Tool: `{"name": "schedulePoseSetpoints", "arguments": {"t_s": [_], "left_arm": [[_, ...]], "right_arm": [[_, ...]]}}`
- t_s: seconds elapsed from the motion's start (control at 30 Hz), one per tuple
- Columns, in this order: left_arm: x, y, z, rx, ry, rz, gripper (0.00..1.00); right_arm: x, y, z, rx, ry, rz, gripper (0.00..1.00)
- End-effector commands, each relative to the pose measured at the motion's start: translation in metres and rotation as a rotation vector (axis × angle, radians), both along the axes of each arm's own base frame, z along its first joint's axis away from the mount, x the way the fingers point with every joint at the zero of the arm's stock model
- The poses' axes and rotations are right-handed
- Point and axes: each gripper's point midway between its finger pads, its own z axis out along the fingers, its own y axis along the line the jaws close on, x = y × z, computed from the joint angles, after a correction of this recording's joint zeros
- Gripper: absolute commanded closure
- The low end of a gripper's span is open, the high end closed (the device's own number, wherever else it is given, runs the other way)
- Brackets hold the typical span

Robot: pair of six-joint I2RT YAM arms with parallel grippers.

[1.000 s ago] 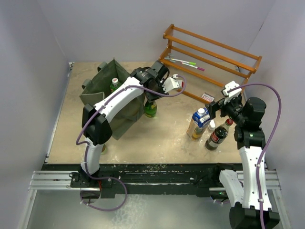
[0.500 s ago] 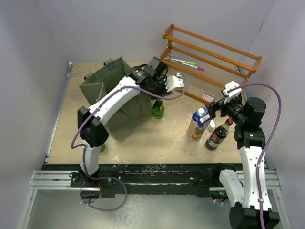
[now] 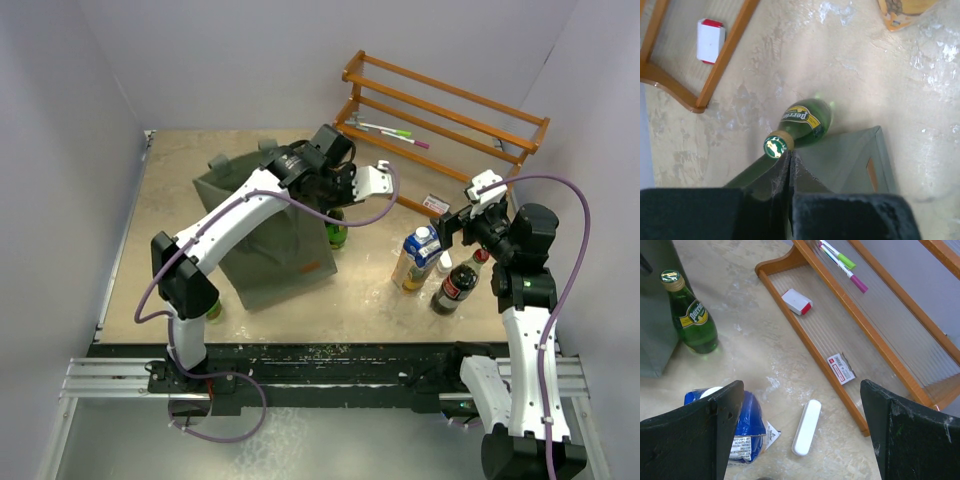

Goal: Place the beverage into the canvas bag

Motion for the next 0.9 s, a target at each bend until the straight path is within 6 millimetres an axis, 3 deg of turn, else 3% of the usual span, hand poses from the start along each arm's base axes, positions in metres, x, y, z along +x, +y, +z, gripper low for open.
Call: {"name": "schedulePoseSetpoints", "arguments": {"t_s": [0.0,0.23,0.37,0.63,0.87], "left_arm": [[-0.002,0.005,-0.014,0.032,0.013,0.052,1.00],[-0.011,0.020,-0.016,0.036,-0.006,0.087,1.00],[-0.014,0.015,-0.015,0.011,0.003,0.070,0.83],[0.005,0.003,0.014,-0.070,-0.016,0.166,0.47],[0.021,0.003,0.005,-0.080,0.043,0.263,0.26]], "right_arm": [[0.003,-0.004,0.008,-0.018,-0.041,-0.016,0.00],[0.003,-0.003,0.009,-0.018,-0.044,-0.012,0.00],[0.003,-0.004,0.009,-0.017,-0.041,-0.015,0.00],[0.004,-0.006,0.007,-0.018,-0.038,-0.021,0.00],[0.003,-0.005,0.008,-0.017,-0.041,-0.016,0.00]]}}
